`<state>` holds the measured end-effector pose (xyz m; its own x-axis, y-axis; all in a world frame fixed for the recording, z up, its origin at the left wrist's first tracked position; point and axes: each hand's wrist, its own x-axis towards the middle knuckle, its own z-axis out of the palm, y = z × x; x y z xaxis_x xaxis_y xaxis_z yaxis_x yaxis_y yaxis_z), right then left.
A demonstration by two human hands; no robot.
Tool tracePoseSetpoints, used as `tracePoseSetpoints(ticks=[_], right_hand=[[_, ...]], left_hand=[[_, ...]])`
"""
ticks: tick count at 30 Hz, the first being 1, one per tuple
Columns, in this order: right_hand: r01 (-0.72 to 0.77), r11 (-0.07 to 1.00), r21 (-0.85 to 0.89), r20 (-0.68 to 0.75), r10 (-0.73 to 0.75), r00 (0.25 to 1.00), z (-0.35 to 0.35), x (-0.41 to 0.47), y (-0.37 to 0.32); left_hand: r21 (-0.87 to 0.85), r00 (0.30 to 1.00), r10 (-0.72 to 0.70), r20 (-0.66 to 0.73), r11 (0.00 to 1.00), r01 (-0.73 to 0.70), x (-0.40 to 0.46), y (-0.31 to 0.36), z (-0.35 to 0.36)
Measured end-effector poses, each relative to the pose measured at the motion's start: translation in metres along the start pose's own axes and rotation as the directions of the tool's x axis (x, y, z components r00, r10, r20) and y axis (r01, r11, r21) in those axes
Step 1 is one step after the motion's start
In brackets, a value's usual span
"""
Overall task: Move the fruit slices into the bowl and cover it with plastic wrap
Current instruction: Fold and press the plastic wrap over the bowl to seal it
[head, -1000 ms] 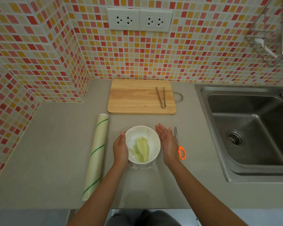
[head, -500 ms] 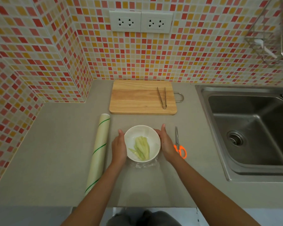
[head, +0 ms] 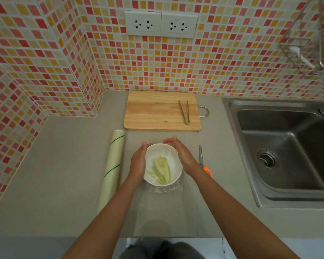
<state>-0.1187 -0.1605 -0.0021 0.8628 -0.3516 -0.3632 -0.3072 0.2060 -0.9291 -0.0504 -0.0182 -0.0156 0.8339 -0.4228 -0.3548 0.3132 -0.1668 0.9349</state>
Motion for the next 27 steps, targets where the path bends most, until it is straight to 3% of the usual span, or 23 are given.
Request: tracePoseSetpoints(ticks=[6,9,11,14,16,18,22,24,27], right_hand=[[-0.023,0.993,-0.115,0.025,0.026,0.999,-0.001,0.003,0.008],[-0.006,0.999,0.049,-0.138,0.013,0.990,-0.004,0.001,0.008],[0.081,0.975,0.205,-0.299,-0.016,0.954,-0.007,-0.008,0.010],[0.203,0.933,0.296,-0.448,-0.052,0.893,-0.004,-0.033,0.022],[0.243,0.909,0.339,-0.482,-0.054,0.874,0.001,-0.050,0.034],[0.246,0.905,0.346,-0.528,-0.029,0.848,0.008,-0.058,0.043],[0.161,0.964,0.211,-0.595,-0.004,0.804,0.020,-0.056,0.056],[0.109,0.994,0.005,-0.593,-0.085,0.801,0.025,-0.049,0.060],[0.050,0.992,-0.112,-0.604,-0.108,0.790,0.024,-0.035,0.059]], left_hand=[[0.075,0.999,-0.022,-0.025,0.997,0.024,-0.002,-0.002,-0.001],[0.048,0.992,0.018,-0.123,0.999,-0.012,-0.006,-0.009,-0.001],[0.007,0.972,-0.006,-0.236,1.000,0.008,-0.014,-0.016,0.000],[0.041,0.920,-0.001,-0.392,0.999,0.019,-0.029,-0.023,0.000],[0.091,0.907,0.081,-0.413,0.995,-0.048,-0.030,-0.022,-0.004],[0.042,0.936,0.093,-0.338,0.996,-0.084,-0.023,-0.017,-0.009],[0.014,0.981,0.065,-0.185,0.998,-0.064,-0.013,-0.010,-0.009],[-0.015,0.979,0.053,-0.199,0.998,-0.057,-0.013,-0.012,-0.007],[-0.015,0.967,0.059,-0.247,0.998,-0.065,-0.015,-0.019,-0.009]])
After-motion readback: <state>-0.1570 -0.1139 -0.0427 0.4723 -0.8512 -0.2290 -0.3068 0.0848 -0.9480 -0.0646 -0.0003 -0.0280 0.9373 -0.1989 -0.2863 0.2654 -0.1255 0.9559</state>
